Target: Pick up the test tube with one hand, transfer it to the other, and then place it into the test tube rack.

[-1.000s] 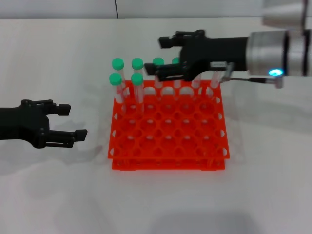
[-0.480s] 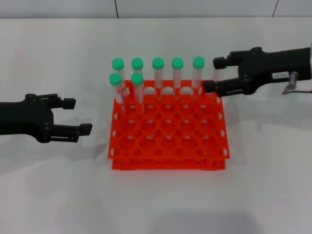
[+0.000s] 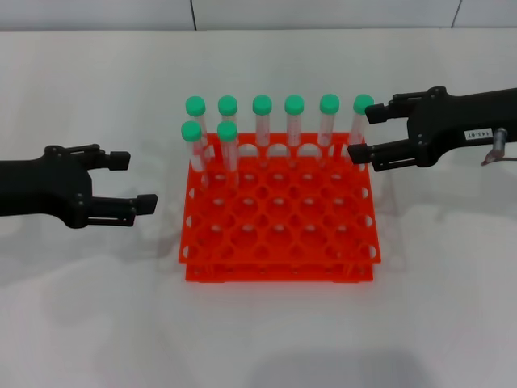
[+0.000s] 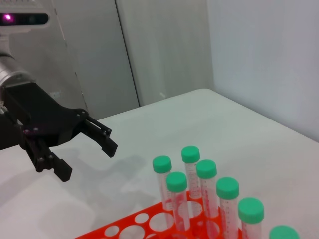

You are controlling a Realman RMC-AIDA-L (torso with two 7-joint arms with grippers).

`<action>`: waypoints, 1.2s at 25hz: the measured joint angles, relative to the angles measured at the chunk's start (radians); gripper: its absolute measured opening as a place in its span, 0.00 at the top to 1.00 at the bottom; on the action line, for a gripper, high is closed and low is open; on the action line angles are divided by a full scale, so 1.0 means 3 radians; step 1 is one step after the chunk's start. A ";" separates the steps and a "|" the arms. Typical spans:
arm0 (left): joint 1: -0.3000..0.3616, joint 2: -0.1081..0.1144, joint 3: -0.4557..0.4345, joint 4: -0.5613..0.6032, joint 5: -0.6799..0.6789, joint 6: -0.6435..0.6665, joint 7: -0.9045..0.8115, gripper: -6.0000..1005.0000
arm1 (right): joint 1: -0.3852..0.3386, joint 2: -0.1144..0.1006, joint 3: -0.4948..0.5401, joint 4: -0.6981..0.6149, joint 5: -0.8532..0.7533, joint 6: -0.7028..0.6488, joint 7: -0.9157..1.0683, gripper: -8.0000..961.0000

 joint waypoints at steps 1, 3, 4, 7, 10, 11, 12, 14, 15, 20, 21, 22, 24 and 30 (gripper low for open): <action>-0.0001 0.0000 0.0000 0.0000 -0.0004 0.0000 0.0001 0.11 | 0.0001 0.0003 -0.0002 0.0000 -0.0002 0.0003 -0.0005 0.19; -0.0002 0.0000 0.0000 0.0000 -0.0008 0.0000 0.0002 0.11 | 0.0002 0.0007 -0.0006 -0.0001 -0.0004 0.0009 -0.0017 0.19; -0.0003 0.0000 0.0000 0.0000 -0.0009 0.0000 0.0002 0.11 | 0.0002 0.0010 -0.0007 -0.0001 -0.0004 0.0012 -0.0023 0.19; -0.0002 0.0000 0.0000 0.0000 -0.0009 0.0000 0.0003 0.11 | 0.0002 0.0013 -0.0010 -0.0001 -0.0010 0.0014 -0.0035 0.19; -0.0001 0.0000 -0.0004 0.0000 -0.0009 0.0000 0.0004 0.11 | 0.0002 0.0015 -0.0013 -0.0001 -0.0047 0.0010 -0.0039 0.19; -0.0001 0.0000 -0.0004 0.0000 -0.0009 0.0000 0.0004 0.11 | 0.0002 0.0017 -0.0013 -0.0001 -0.0067 0.0002 -0.0041 0.19; -0.0001 0.0000 -0.0003 0.0000 -0.0009 0.0000 0.0004 0.11 | 0.0002 0.0018 -0.0013 -0.0001 -0.0085 -0.0004 -0.0042 0.19; -0.0001 0.0000 -0.0001 0.0000 -0.0009 0.0000 0.0004 0.11 | 0.0002 0.0019 -0.0017 -0.0001 -0.0103 -0.0007 -0.0044 0.19; 0.0000 -0.0001 0.0000 0.0000 -0.0009 0.0000 0.0004 0.11 | 0.0002 0.0019 -0.0021 -0.0001 -0.0105 -0.0008 -0.0045 0.19; -0.0001 -0.0008 0.0000 0.0000 -0.0009 0.0000 0.0004 0.11 | -0.0003 0.0016 -0.0027 -0.0004 -0.0105 -0.0015 -0.0047 0.19; 0.0000 -0.0009 0.0000 0.0000 -0.0009 0.0000 0.0004 0.11 | -0.0004 0.0014 -0.0027 -0.0004 -0.0105 -0.0015 -0.0047 0.19; 0.0000 -0.0010 0.0000 0.0000 -0.0009 0.0000 0.0004 0.11 | -0.0006 0.0014 -0.0027 -0.0005 -0.0108 -0.0016 -0.0047 0.19; 0.0000 -0.0010 0.0000 0.0000 -0.0010 0.0000 0.0004 0.11 | -0.0007 0.0015 -0.0027 -0.0006 -0.0131 -0.0017 -0.0048 0.19; 0.0000 -0.0014 0.0000 0.0001 -0.0011 0.0004 0.0004 0.11 | -0.0008 0.0023 -0.0027 -0.0006 -0.0157 -0.0022 -0.0049 0.19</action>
